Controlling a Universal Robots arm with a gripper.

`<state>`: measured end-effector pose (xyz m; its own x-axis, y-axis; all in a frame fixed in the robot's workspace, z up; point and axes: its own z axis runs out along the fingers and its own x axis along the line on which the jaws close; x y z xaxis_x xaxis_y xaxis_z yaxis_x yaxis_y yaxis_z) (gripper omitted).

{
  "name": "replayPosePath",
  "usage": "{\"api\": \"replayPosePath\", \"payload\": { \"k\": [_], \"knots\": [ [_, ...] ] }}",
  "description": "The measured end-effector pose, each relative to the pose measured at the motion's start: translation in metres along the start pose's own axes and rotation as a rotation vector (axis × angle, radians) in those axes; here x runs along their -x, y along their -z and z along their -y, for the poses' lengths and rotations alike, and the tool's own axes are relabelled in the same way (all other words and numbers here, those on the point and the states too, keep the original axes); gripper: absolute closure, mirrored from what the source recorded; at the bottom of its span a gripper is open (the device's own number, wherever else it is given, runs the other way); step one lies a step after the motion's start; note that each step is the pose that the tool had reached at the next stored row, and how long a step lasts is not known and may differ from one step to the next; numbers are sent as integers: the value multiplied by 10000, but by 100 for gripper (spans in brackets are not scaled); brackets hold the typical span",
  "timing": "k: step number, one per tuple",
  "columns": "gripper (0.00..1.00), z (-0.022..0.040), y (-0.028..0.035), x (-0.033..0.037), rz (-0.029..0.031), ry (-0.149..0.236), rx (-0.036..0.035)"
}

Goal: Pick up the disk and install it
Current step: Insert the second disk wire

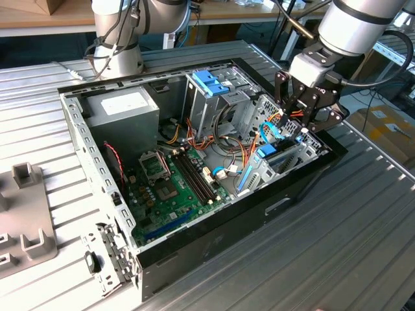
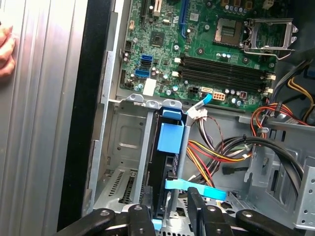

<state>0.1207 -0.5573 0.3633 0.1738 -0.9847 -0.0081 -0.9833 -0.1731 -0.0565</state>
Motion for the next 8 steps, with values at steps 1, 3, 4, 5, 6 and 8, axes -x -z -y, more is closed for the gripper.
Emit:
{"api": "replayPosePath", "payload": {
  "k": [1, 3, 4, 5, 6, 8],
  "knots": [
    [58, 0, 0, 1, -1, 0, 0],
    [58, 1, 0, 1, -1, 6, 0],
    [58, 5, 0, 1, 0, 23, 0],
    [58, 10, 0, 0, 3, 78, 1],
    [58, 16, -1, -1, 9, 198, 2],
    [58, 28, -2, -2, 26, 484, 4]
  ]
}}
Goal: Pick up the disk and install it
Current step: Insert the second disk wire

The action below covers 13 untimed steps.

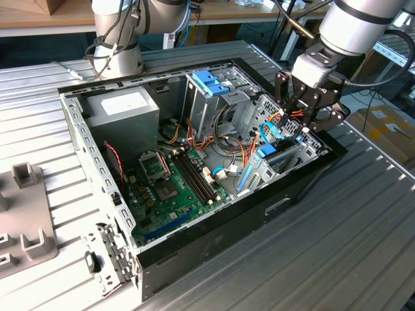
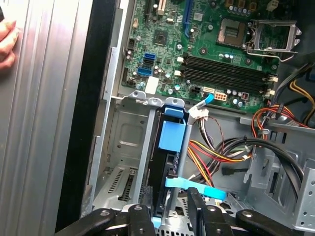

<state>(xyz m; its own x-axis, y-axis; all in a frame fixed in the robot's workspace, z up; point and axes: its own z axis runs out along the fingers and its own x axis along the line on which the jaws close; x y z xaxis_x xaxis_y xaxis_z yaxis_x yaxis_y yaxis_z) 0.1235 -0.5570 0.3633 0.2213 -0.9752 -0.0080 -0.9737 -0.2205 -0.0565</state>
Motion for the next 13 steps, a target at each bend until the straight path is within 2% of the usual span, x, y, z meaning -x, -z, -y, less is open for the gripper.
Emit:
{"api": "replayPosePath", "payload": {
  "k": [2, 4, 13],
  "knots": [
    [58, 7, -1, -1, 14, 228, 2],
    [58, 15, -2, -2, 46, 807, 6],
    [58, 30, -10, 9, 114, 1994, 16]
  ]
}}
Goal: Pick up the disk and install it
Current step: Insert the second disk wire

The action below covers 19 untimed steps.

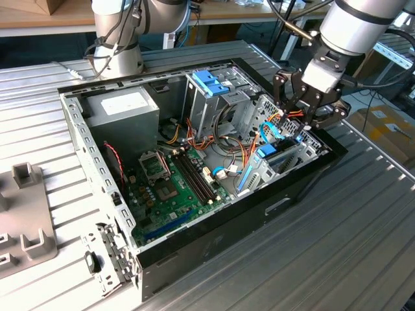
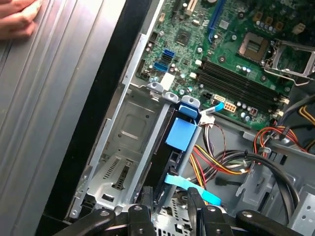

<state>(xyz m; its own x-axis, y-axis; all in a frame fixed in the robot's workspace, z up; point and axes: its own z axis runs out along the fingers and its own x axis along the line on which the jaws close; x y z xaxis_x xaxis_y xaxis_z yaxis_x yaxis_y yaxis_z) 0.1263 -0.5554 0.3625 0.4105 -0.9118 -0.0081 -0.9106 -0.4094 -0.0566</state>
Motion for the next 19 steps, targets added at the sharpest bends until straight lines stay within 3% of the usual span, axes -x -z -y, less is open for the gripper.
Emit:
{"api": "replayPosePath", "payload": {
  "k": [2, 7, 19],
  "knots": [
    [58, 8, -5, 9, 30, 543, 5],
    [58, 16, -10, 22, 65, 1177, 10],
    [58, 35, -12, 49, 70, 1246, 11]
  ]
}}
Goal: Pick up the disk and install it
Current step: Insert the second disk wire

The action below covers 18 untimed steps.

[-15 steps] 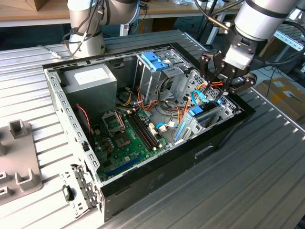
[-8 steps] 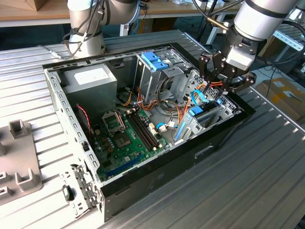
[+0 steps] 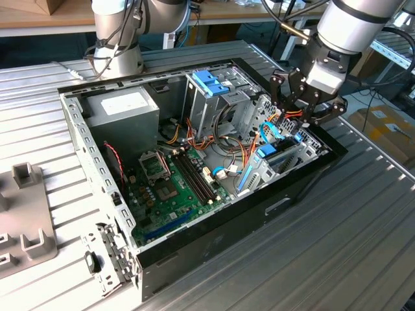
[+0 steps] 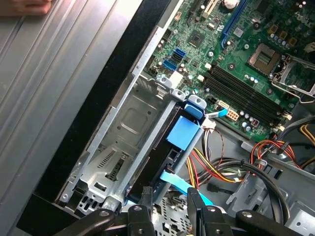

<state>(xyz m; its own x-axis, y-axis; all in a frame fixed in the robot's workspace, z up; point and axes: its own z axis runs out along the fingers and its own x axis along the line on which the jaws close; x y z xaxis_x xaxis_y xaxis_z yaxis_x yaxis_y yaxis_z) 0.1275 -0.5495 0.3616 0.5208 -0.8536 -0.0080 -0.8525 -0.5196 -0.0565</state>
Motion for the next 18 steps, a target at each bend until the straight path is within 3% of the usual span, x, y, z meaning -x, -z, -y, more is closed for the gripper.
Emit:
{"api": "replayPosePath", "payload": {
  "k": [11, 14, 18],
  "knots": [
    [58, 109, -7, 27, 2, 29, 0],
    [58, 198, -12, 7, 3, 32, 0],
    [58, 271, -16, -12, 2, 31, 0]
  ]
}}
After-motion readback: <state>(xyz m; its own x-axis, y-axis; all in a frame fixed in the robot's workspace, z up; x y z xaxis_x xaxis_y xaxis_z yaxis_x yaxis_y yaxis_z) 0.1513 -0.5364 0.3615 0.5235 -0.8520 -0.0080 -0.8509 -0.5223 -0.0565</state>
